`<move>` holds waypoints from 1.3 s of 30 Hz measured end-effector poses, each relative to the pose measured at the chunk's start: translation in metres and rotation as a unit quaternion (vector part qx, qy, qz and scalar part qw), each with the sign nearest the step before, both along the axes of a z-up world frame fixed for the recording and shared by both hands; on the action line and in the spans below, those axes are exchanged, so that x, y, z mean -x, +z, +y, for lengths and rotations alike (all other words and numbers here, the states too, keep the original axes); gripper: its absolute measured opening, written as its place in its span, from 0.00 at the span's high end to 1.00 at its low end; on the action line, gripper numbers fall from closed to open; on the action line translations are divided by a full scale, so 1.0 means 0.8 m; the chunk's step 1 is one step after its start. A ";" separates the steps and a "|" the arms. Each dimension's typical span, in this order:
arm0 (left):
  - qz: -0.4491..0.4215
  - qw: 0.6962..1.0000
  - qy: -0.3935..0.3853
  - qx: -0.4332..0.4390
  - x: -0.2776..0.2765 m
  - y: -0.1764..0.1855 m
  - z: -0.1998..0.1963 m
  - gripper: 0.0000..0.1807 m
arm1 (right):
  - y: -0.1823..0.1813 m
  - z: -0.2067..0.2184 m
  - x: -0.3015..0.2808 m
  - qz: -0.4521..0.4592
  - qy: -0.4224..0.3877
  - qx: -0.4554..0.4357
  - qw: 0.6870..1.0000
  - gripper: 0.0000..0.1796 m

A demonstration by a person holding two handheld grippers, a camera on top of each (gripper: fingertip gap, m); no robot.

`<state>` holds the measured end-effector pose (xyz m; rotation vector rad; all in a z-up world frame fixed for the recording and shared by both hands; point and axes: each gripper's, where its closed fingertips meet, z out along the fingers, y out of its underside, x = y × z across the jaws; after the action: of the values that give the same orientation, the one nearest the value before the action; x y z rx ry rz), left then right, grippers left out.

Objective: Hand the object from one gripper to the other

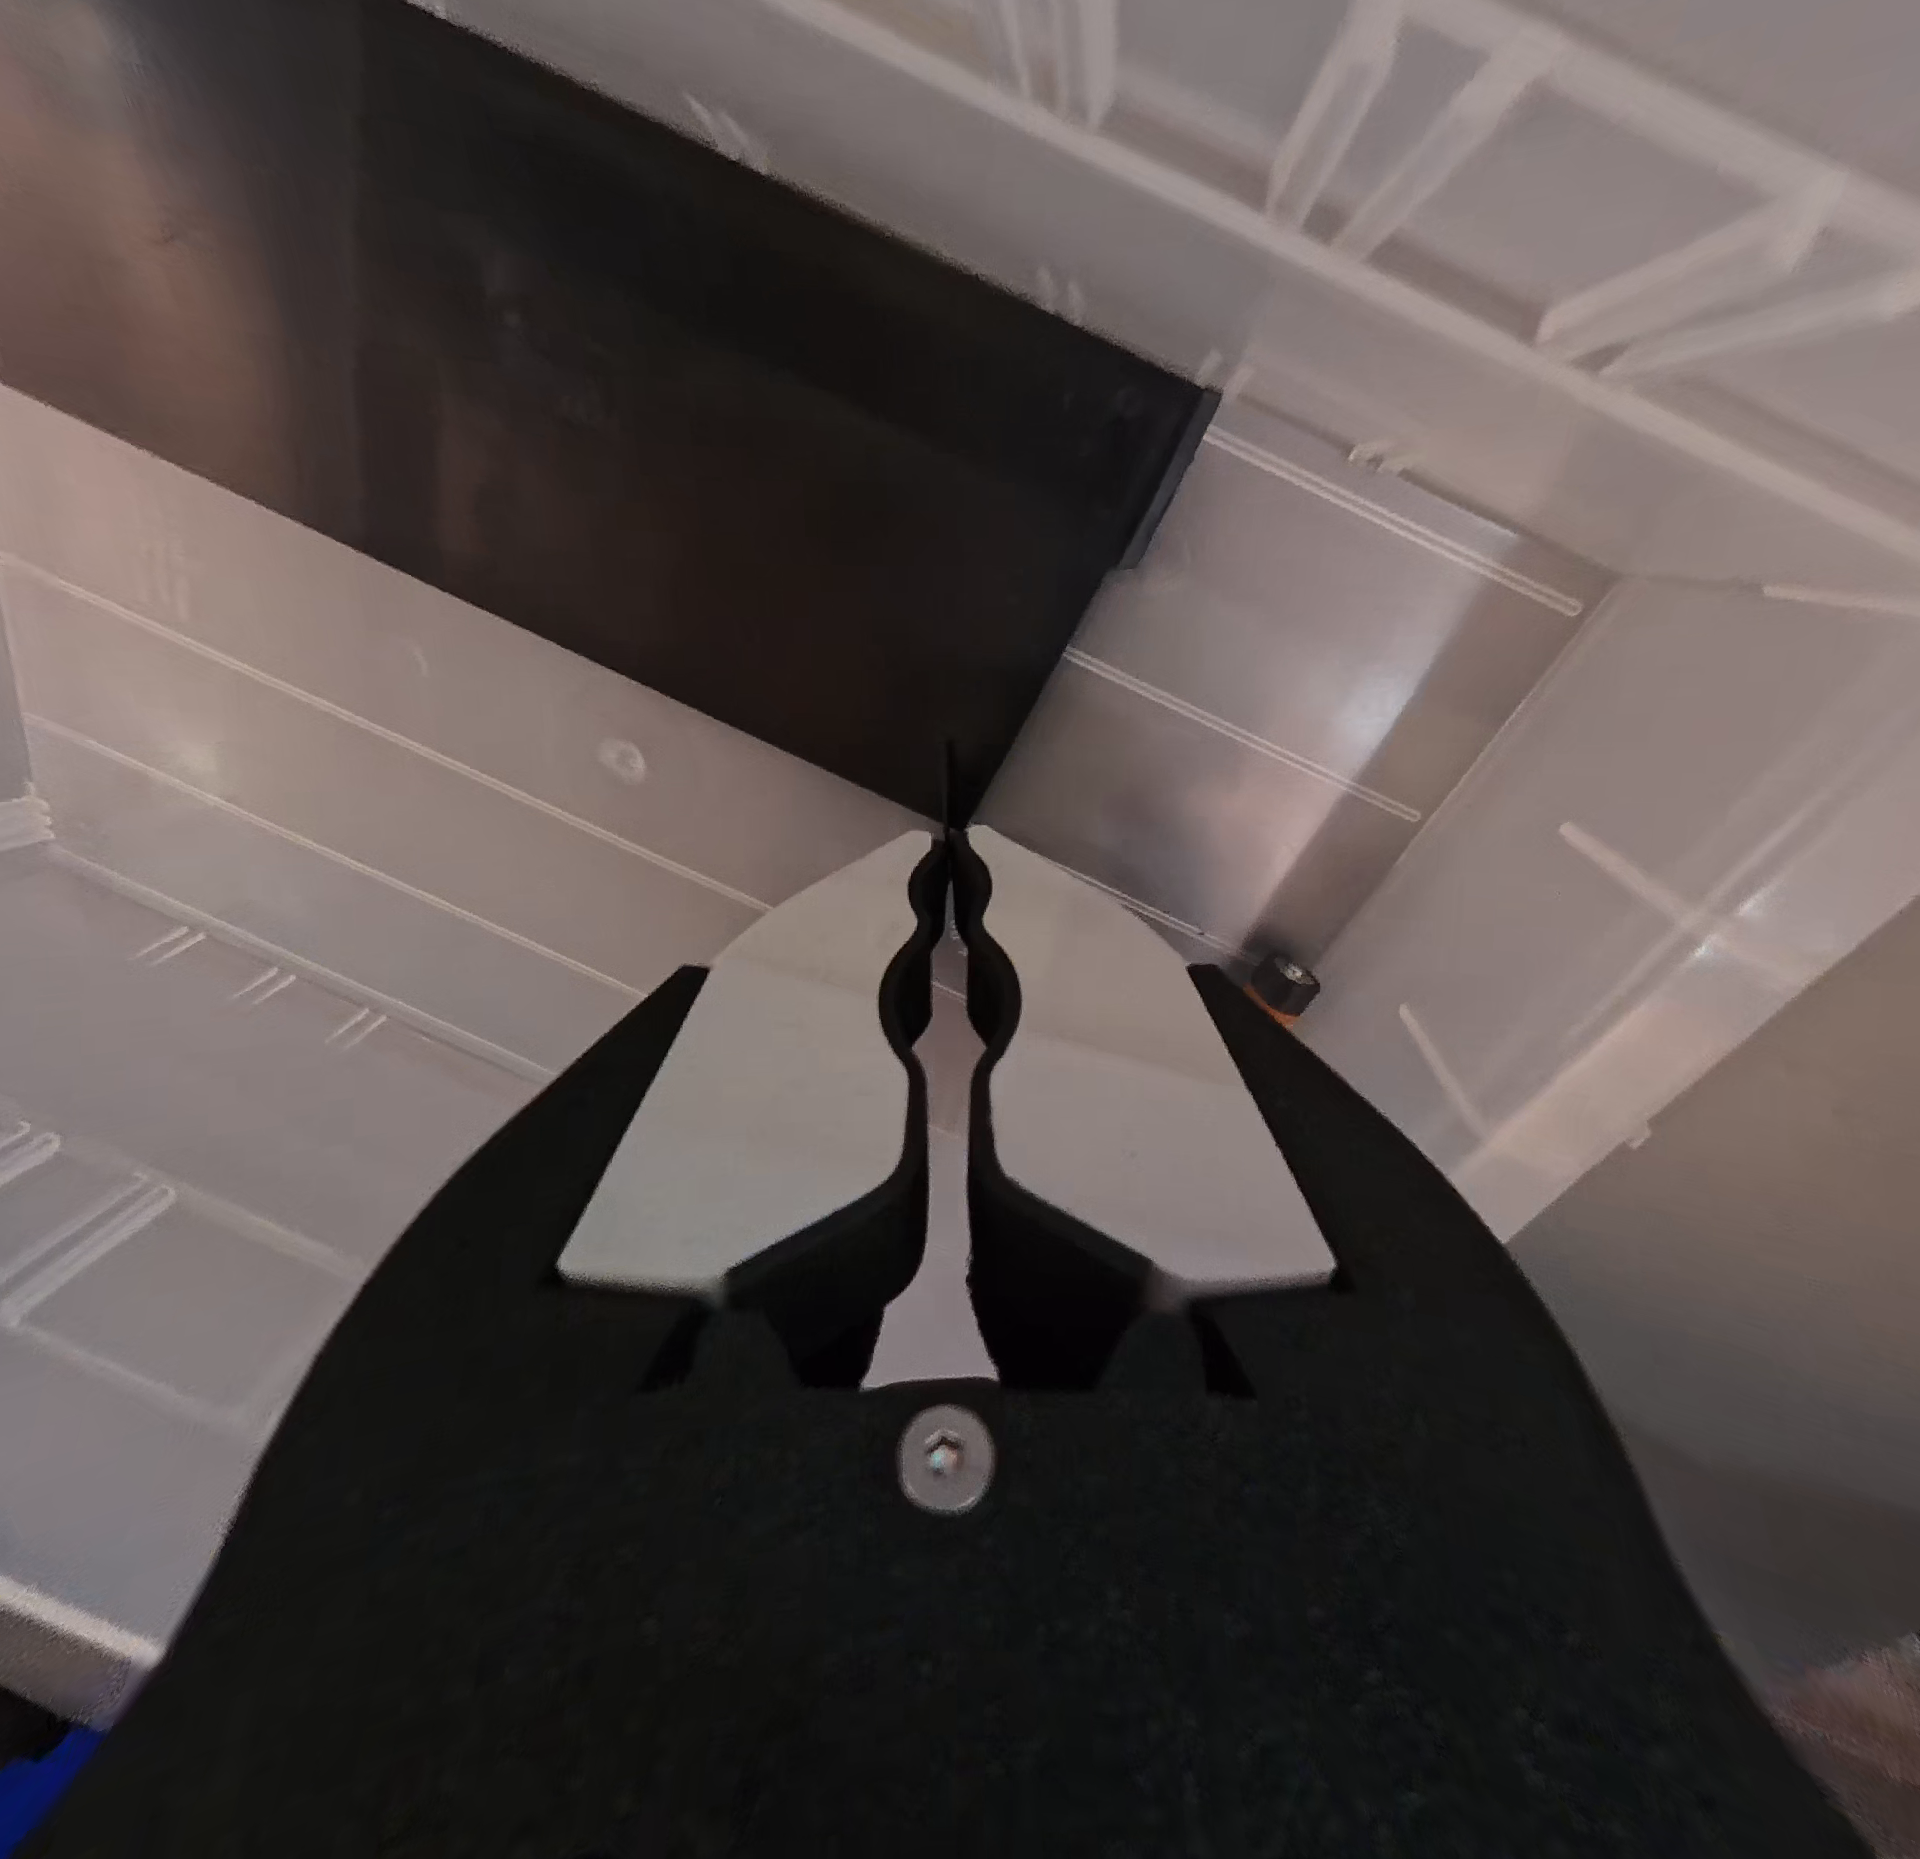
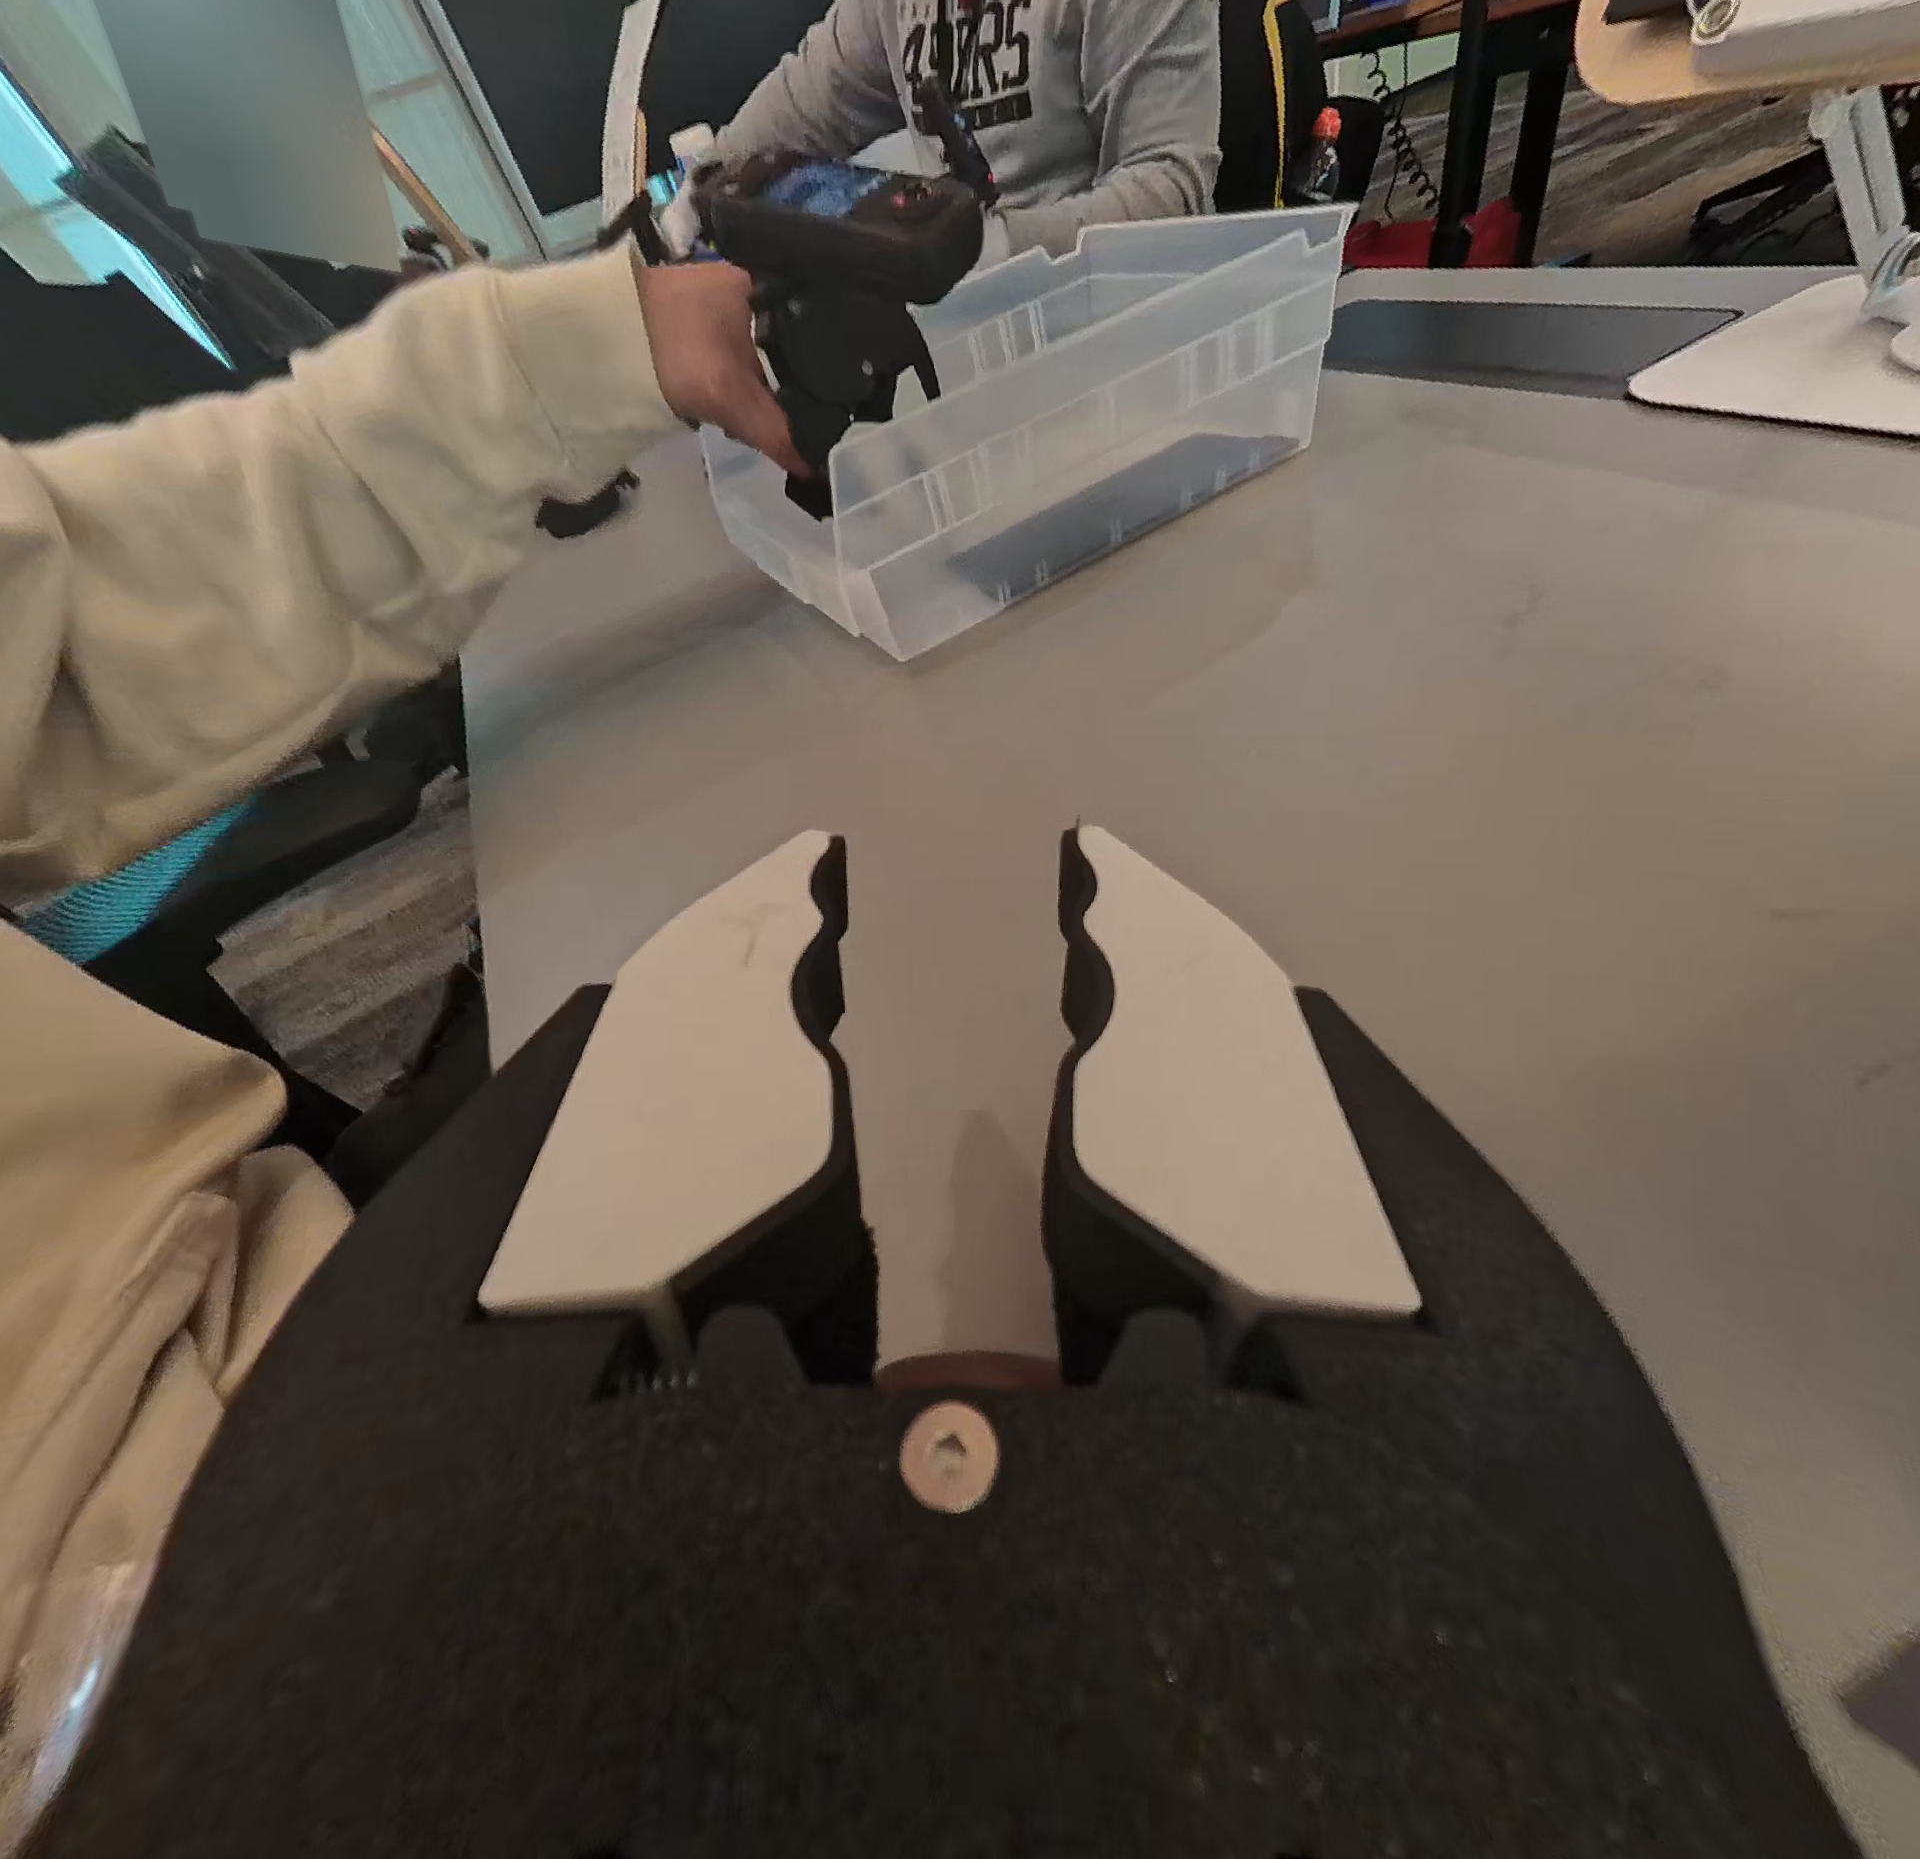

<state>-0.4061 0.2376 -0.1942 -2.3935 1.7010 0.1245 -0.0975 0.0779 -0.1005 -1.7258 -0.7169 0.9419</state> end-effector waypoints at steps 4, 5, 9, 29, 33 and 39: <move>-0.025 0.994 0.048 -0.095 0.007 0.022 0.023 1.00 | 0.012 0.009 0.003 -0.028 -0.007 -0.040 0.999 0.79; -0.070 0.985 0.080 -0.133 0.003 0.044 0.036 1.00 | 0.017 0.014 0.003 -0.036 -0.009 -0.054 0.998 0.79; -0.355 0.899 0.194 -0.168 -0.039 0.177 0.060 1.00 | 0.063 0.041 0.020 -0.002 -0.007 -0.068 0.998 0.81; -0.803 0.595 -0.034 -0.020 -0.288 0.503 0.034 1.00 | 0.348 0.248 0.095 0.101 0.069 -0.215 0.969 0.81; -0.806 0.590 -0.049 -0.009 -0.303 0.504 0.060 1.00 | 0.354 0.263 0.093 0.094 0.080 -0.279 0.952 0.80; -0.811 0.583 -0.053 0.012 -0.323 0.501 0.097 1.00 | 0.360 0.304 0.077 0.061 0.026 -0.309 0.949 0.99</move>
<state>-0.1475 0.3153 0.2063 -1.1463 0.7124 -1.5470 -0.1590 0.3215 0.1876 -1.0915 -0.8683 0.7438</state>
